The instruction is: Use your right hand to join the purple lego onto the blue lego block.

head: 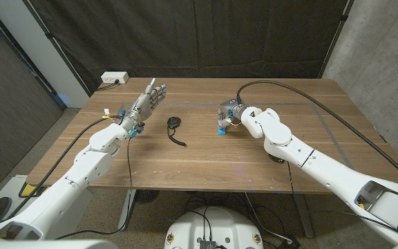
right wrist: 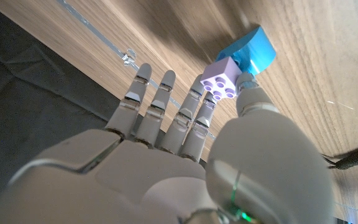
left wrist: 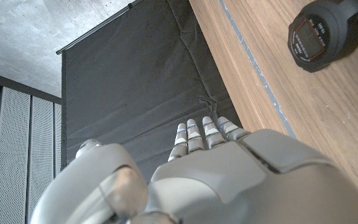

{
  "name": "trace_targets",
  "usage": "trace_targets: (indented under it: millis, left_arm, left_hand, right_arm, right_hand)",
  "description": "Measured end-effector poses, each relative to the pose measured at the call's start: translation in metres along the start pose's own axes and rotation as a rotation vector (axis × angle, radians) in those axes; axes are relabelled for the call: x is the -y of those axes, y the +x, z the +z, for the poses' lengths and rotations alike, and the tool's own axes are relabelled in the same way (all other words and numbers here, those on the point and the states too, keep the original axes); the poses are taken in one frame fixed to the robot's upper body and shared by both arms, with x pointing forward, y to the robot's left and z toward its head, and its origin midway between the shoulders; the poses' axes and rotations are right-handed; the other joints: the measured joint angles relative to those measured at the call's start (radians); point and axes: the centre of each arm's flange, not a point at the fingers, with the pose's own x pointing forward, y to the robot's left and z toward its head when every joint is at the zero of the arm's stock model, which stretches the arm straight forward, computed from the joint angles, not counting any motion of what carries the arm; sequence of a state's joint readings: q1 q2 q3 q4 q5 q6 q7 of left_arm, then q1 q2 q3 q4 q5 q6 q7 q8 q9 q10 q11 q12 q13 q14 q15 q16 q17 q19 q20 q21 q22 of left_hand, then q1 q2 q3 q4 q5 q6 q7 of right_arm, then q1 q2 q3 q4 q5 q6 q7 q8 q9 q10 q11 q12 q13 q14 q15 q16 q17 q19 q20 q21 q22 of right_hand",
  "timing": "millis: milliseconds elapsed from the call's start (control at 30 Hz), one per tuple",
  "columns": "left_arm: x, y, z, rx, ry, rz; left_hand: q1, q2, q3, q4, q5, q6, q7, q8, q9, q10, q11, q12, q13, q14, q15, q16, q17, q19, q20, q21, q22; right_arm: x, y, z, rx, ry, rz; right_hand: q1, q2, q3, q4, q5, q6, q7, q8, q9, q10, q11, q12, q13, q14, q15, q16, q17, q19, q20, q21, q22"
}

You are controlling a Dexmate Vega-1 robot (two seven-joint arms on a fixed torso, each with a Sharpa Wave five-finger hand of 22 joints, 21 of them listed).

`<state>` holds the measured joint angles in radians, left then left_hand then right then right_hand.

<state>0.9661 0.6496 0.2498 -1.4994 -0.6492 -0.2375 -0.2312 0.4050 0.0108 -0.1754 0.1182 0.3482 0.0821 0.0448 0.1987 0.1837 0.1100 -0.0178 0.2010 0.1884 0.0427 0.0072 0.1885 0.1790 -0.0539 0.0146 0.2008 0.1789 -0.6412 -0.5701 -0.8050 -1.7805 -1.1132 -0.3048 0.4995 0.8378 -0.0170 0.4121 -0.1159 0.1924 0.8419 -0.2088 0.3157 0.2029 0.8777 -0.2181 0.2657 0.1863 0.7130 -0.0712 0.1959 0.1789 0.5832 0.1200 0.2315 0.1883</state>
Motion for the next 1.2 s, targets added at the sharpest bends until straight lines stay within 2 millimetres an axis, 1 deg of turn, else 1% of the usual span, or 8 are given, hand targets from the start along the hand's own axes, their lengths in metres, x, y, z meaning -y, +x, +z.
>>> trace_targets:
  millis: [67, 100, 167, 400, 467, 800, 1200]
  left_arm:
    - [-0.0002, 0.0006, -0.0001, 0.000, -0.001, 0.000]
    - [-0.0004, 0.0009, -0.0005, -0.001, -0.001, -0.001]
    - [-0.0006, 0.0013, -0.0008, -0.002, -0.002, -0.001]
    - [-0.0011, 0.0030, -0.0020, -0.004, -0.005, -0.002]
    - [-0.0011, 0.0030, -0.0020, -0.004, -0.006, -0.003]
    - [-0.0009, 0.0033, -0.0033, -0.005, -0.010, -0.001]
    - [0.0024, 0.0014, -0.0035, -0.004, -0.011, 0.000]
  left_hand:
    - [0.000, 0.000, -0.004, -0.004, 0.000, 0.000, 0.000, 0.000, 0.000, 0.000, 0.000, 0.000, 0.000, 0.000, 0.000, 0.000, 0.000, 0.000, 0.000, 0.000, 0.000]
    - [0.000, 0.000, -0.004, -0.004, 0.000, 0.000, 0.000, 0.000, 0.000, 0.000, 0.000, 0.000, 0.000, 0.000, 0.000, 0.000, 0.000, -0.004, 0.004, 0.000, 0.000]
    - [0.000, 0.000, -0.004, -0.004, 0.007, 0.000, 0.000, 0.000, 0.000, 0.000, 0.000, 0.000, 0.000, 0.000, 0.000, 0.000, 0.000, -0.004, 0.004, 0.000, 0.000]
    - [0.000, 0.000, -0.004, -0.004, 0.008, 0.000, 0.000, 0.000, 0.000, 0.000, 0.000, 0.000, 0.000, 0.000, 0.000, 0.000, 0.000, -0.004, 0.004, 0.000, 0.000]
    - [0.000, 0.000, -0.008, 0.001, 0.008, 0.000, 0.000, 0.000, 0.000, 0.000, 0.000, 0.000, 0.000, 0.000, 0.000, 0.000, 0.000, -0.004, 0.004, 0.000, 0.000]
    - [0.003, 0.003, -0.008, 0.001, 0.008, 0.000, 0.000, 0.000, 0.000, 0.000, 0.000, 0.000, 0.000, 0.000, 0.000, 0.000, 0.000, -0.004, 0.004, 0.000, 0.000]
    - [0.003, 0.003, -0.011, -0.002, 0.008, 0.000, 0.000, 0.000, 0.000, 0.000, 0.000, 0.000, 0.000, 0.000, 0.000, 0.000, 0.000, -0.004, 0.004, 0.000, 0.000]
  right_arm:
    - [-0.0005, -0.0001, -0.0003, -0.002, 0.002, 0.002]
    - [-0.0007, -0.0003, -0.0002, -0.002, 0.002, 0.002]
    - [-0.0009, -0.0006, -0.0001, -0.003, 0.003, 0.003]
    - [-0.0017, -0.0024, 0.0016, -0.001, 0.006, 0.005]
    - [-0.0018, -0.0028, 0.0022, 0.000, 0.005, 0.005]
    - [-0.0026, -0.0049, 0.0032, 0.002, -0.003, 0.005]
    - [-0.0041, -0.0043, 0.0030, 0.010, -0.012, 0.005]
  right_hand:
    - [0.000, 0.000, 0.000, 0.000, 0.000, 0.000, 0.000, 0.000, -0.001, 0.000, 0.000, 0.000, 0.000, 0.000, 0.000, 0.000, 0.000, 0.000, 0.000, 0.000, 0.000]
    - [0.000, 0.000, 0.000, 0.000, 0.000, 0.000, 0.000, 0.000, -0.001, 0.000, 0.000, 0.000, 0.000, 0.000, 0.000, 0.000, 0.000, 0.000, 0.000, 0.000, 0.000]
    - [0.000, 0.000, 0.000, 0.000, -0.003, 0.000, 0.000, 0.000, -0.001, 0.000, 0.000, 0.000, 0.000, 0.000, 0.000, 0.000, 0.000, 0.000, 0.000, 0.000, 0.000]
    - [-0.004, -0.004, 0.000, 0.000, -0.003, 0.000, 0.000, -0.001, -0.001, 0.000, 0.000, -0.007, 0.000, 0.000, 0.000, 0.000, 0.000, 0.000, 0.000, 0.000, 0.000]
    - [-0.004, -0.004, 0.000, 0.000, -0.003, 0.000, 0.000, -0.002, -0.001, 0.000, 0.000, -0.007, 0.000, 0.000, 0.000, 0.000, 0.000, 0.000, 0.000, 0.000, 0.000]
    - [-0.004, -0.004, 0.000, 0.000, -0.003, 0.000, 0.000, -0.008, 0.000, 0.000, 0.000, -0.007, 0.000, 0.000, 0.000, 0.000, 0.000, 0.000, 0.000, 0.000, 0.000]
    - [-0.008, -0.008, 0.000, 0.000, 0.001, 0.000, 0.000, -0.008, 0.000, 0.000, 0.000, -0.015, 0.000, 0.000, 0.000, -0.004, 0.000, 0.000, 0.000, 0.000, 0.000]
